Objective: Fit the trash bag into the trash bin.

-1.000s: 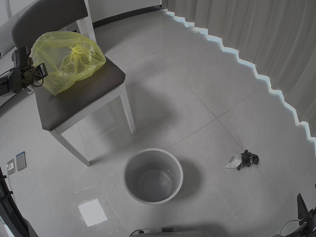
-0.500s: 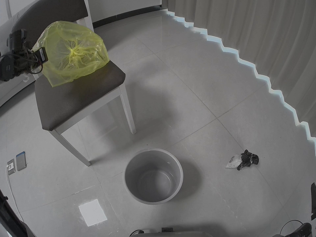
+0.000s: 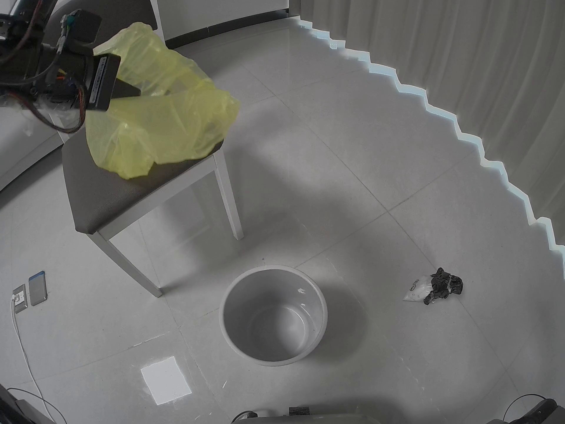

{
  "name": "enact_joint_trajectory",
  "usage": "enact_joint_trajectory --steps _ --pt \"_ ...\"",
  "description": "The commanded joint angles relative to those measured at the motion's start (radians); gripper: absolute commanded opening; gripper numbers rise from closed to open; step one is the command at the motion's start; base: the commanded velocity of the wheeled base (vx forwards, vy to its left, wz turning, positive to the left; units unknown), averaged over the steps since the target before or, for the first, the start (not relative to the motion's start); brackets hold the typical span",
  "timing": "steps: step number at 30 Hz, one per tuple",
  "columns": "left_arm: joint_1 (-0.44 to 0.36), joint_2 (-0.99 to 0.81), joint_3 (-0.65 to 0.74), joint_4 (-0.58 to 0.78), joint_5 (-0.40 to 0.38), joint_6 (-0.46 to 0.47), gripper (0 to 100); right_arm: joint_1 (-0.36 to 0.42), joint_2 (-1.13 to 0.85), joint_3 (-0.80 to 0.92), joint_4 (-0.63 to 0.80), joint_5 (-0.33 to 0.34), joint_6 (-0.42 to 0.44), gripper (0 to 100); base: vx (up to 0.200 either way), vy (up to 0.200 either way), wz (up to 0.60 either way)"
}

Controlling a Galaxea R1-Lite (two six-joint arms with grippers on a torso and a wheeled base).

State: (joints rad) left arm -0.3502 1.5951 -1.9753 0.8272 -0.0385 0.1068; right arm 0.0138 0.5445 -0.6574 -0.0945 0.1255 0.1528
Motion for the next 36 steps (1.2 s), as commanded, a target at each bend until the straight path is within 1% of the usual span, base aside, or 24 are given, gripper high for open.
enact_joint_trajectory --steps 1,3,5,9,11,16,20,21,23,26,32,33,36 --pt "-0.251 -0.124 -0.025 0.174 0.098 0.077 0 0.003 0.310 -0.226 -0.008 0.072 0.002 100 0.000 0.000 0.00" --pt "-0.300 -0.149 -0.025 0.179 0.100 0.076 0 0.003 0.345 -0.257 -0.002 0.082 -0.004 100 0.000 0.000 0.00" --pt "-0.329 -0.159 -0.025 0.176 0.100 0.076 0 0.012 0.370 -0.271 0.002 0.082 -0.016 100 0.000 0.000 0.00" --pt "-0.365 -0.164 -0.025 0.164 0.098 0.074 0 0.038 0.414 -0.275 0.004 0.082 -0.052 100 0.000 0.000 0.00" --pt "-0.377 -0.164 -0.025 0.161 0.098 0.074 0 0.061 0.436 -0.275 0.013 0.082 -0.056 100 0.000 0.000 0.00" --pt "-0.438 -0.167 -0.025 0.155 0.098 0.073 0 0.179 0.516 -0.275 0.041 0.082 -0.056 100 0.000 0.000 0.00" --pt "-0.506 -0.167 -0.025 0.147 0.100 0.071 0 0.207 0.601 -0.289 0.035 0.082 -0.056 100 0.000 0.000 0.00" --pt "-0.506 -0.167 -0.025 0.147 0.100 0.071 0 0.207 0.601 -0.289 0.035 0.082 -0.056 100 0.000 0.000 0.00" --pt "-0.555 -0.167 -0.025 0.136 0.100 0.071 0 0.233 0.652 -0.309 0.033 0.082 -0.052 100 0.000 0.000 0.00" --pt "-0.589 -0.162 -0.025 0.107 0.100 0.073 0 0.262 0.695 -0.335 0.036 0.082 -0.042 100 0.000 0.000 0.00" --pt "-0.610 -0.159 -0.025 0.041 0.100 0.071 0 0.371 0.753 -0.357 0.029 0.072 0.045 100 0.000 0.000 0.00" --pt "-0.610 -0.159 -0.025 0.021 0.100 0.070 0 0.414 0.755 -0.353 0.029 0.072 0.083 100 0.000 0.000 0.00" --pt "-0.612 -0.169 -0.025 -0.033 0.100 0.063 0 0.502 0.776 -0.346 0.027 0.068 0.134 100 0.000 0.000 0.00"
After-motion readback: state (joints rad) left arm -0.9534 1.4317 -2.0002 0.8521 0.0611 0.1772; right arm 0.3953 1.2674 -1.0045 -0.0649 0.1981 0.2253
